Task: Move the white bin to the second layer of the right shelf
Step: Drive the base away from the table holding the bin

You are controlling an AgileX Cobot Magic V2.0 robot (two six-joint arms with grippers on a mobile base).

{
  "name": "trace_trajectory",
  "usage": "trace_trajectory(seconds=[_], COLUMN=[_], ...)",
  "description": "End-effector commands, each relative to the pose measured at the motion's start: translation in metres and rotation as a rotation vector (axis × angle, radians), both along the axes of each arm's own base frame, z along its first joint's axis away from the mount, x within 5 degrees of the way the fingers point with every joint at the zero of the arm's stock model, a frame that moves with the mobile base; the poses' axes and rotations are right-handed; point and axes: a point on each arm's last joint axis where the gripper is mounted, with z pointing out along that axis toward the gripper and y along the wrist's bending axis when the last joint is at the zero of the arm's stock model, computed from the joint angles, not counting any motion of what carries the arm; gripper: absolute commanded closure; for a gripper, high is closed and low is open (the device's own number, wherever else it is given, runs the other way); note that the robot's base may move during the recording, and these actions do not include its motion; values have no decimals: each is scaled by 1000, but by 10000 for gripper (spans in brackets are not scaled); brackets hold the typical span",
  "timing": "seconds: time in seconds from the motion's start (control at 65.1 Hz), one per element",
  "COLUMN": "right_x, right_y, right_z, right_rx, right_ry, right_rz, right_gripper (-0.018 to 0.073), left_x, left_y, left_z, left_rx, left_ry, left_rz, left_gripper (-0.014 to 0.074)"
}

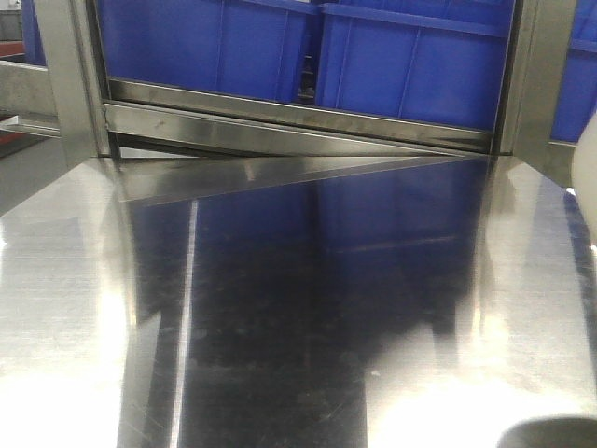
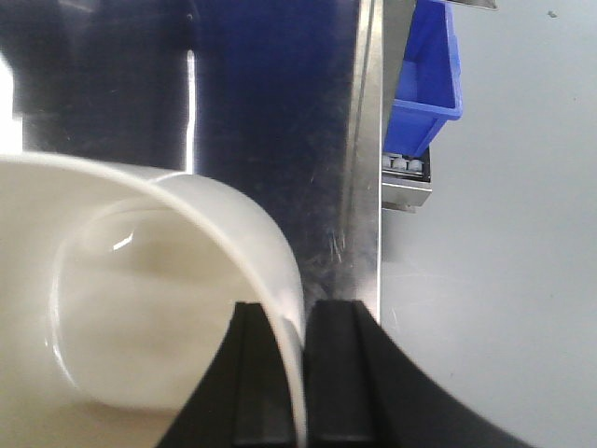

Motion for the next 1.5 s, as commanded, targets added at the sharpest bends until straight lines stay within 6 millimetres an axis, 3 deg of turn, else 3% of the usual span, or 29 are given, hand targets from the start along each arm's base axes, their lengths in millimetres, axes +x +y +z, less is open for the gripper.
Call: trace_trajectory(seconds=[0.0,1.489], right_x=[3,3], right_y=[0,0], right_z=[16,16], right_rx=[6,6], right_ry=[-116,-116], right_rz=[-7,-7], right_gripper=[511,511], left_x=[0,0], left_y=[0,0], left_z=[-4,-4], left_rx=[-8,-8], left_ry=[-66,-66], left_rz=[-4,-4], left_gripper=[512,512])
